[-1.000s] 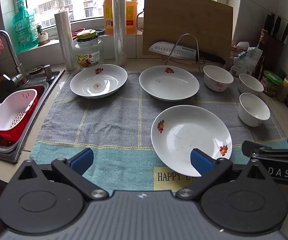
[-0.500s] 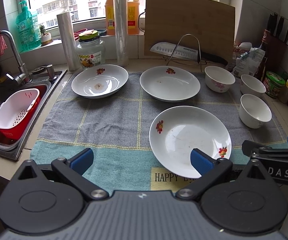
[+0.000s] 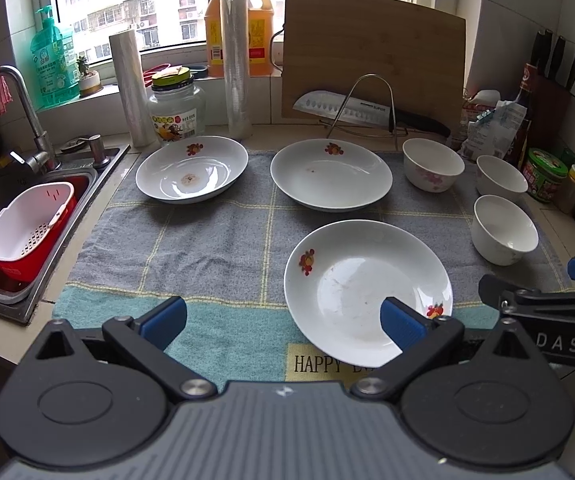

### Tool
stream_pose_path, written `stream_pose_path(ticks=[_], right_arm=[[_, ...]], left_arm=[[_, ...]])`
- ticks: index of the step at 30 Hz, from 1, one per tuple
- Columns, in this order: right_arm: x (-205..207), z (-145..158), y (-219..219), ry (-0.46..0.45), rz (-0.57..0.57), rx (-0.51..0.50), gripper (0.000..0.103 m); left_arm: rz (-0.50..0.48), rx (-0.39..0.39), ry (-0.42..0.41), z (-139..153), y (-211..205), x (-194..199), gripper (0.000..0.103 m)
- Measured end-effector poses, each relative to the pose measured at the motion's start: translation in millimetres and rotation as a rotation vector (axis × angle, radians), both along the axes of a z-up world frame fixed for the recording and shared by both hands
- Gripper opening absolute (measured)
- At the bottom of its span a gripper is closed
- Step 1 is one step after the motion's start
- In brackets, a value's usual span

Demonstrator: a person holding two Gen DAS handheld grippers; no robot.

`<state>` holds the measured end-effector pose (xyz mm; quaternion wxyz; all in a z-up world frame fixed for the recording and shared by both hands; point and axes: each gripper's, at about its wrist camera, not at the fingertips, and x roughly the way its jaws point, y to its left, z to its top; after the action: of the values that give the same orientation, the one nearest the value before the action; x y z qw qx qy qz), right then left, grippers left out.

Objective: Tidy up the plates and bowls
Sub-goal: 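Move the left tool toward the stained white plate beside the glass jar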

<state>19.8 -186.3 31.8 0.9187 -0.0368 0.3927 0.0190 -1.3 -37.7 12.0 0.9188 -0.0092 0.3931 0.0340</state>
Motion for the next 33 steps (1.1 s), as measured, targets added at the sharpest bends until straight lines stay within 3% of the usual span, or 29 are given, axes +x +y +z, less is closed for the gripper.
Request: stream_pose_path(ticks=[9, 15, 23, 33], right_arm=[[7.5, -0.5, -13.9, -0.024, 0.062, 0.073, 0.103], [14.2, -2.4, -12.8, -0.042, 0.097, 0.064, 0.103], [27.2, -10.9, -7.5, -0.042, 0.115, 0.066, 0.103], [44.5, -26.9, 16.5, -0.039, 0.063, 0.074, 0.103]], left_arm=[[0.003, -0.013, -0.033, 3.1, -3.8, -0.5, 0.102], [0.004, -0.038, -0.042, 1.4, 1.9, 2.1, 0.102], [0.016, -0.054, -0.037, -6.4, 23.0, 14.0, 0.102], [-0.073, -0.086, -0.013, -28.4, 67.8, 44.2, 0.102]])
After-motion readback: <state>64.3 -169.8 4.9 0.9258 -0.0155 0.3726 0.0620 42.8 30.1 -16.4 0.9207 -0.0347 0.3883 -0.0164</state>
